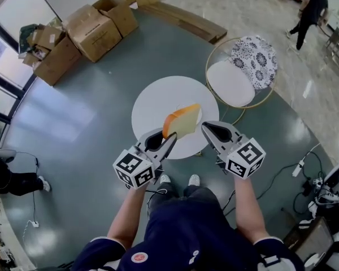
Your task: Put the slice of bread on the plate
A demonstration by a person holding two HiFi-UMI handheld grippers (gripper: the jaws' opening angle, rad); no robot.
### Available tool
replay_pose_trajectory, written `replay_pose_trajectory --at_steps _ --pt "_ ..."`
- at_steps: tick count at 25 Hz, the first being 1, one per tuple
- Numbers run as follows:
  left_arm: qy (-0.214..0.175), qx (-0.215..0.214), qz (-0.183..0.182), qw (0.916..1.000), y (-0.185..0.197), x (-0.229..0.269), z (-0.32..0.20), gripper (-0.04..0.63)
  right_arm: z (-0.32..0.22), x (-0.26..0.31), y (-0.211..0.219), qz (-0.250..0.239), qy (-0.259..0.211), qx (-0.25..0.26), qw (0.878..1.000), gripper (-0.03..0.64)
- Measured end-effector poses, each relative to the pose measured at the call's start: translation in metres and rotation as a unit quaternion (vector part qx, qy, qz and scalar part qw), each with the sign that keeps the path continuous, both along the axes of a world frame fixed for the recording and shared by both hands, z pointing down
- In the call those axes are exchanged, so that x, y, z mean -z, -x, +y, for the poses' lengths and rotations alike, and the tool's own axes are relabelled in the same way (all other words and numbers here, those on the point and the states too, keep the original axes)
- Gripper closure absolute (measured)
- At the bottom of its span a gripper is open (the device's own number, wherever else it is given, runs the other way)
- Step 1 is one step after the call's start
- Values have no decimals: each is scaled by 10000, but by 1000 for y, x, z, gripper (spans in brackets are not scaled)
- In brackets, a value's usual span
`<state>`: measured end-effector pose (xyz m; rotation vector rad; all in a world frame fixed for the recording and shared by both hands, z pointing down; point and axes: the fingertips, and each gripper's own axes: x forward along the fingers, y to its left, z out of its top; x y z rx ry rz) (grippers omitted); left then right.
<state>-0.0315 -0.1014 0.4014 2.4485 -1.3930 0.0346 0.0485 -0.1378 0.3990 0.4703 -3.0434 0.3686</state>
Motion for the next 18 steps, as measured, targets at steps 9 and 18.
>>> replay_pose_trajectory --at_steps 9,18 --pt "32 -302 72 9995 9 -2 -23 497 -17 -3 10 100 92 -317 9994 609" --pt "80 -723 174 9972 31 -2 -41 497 -28 0 34 182 97 -709 9973 609"
